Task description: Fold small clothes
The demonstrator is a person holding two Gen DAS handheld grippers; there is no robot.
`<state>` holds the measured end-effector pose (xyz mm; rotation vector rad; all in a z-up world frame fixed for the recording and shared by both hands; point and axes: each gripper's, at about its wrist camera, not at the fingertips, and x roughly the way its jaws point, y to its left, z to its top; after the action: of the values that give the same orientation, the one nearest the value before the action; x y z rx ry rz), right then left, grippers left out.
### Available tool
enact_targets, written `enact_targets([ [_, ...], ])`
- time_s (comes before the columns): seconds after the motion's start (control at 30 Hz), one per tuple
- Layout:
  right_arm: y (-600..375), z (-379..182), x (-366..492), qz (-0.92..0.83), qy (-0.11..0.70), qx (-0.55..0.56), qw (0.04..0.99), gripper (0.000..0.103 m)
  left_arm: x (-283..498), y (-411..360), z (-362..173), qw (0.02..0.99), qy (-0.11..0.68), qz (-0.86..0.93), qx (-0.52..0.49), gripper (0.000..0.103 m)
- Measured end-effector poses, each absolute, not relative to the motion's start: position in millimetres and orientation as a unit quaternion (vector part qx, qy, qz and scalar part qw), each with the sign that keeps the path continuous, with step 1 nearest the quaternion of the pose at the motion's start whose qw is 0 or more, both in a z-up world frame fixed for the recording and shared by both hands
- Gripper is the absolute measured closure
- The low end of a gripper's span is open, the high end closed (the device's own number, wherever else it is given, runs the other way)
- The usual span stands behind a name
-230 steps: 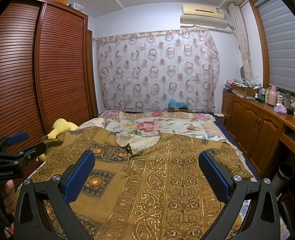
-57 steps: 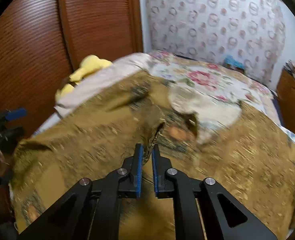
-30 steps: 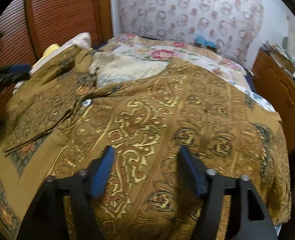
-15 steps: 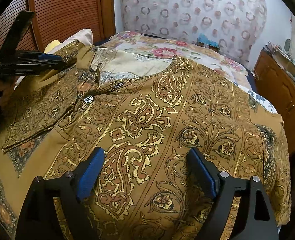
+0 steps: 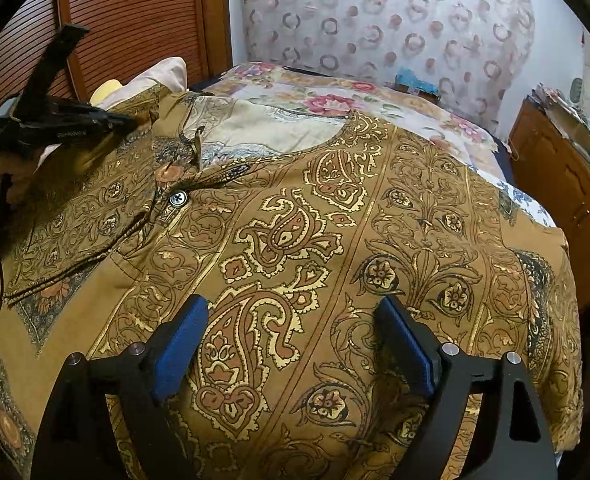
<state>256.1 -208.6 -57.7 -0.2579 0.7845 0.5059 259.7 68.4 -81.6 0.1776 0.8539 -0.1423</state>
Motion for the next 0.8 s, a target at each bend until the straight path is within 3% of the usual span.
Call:
enact_targets([
  [0.3,-209,-58,256,0.243,0.377,-0.124,0.885,0.015,250,133,-24,0.935,0.351,-0.016,0.042,0.101],
  [0.73,-209,-58,256,0.244,0.377,-0.125,0.885,0.014,260,179,-47,0.932,0.362,0.023,0.009,0.1],
  [0.8,-209,-58,256,0.244,0.377,-0.125,0.885,0.014,253,176,-44,0.936,0.352,0.024,0.01,0.093],
])
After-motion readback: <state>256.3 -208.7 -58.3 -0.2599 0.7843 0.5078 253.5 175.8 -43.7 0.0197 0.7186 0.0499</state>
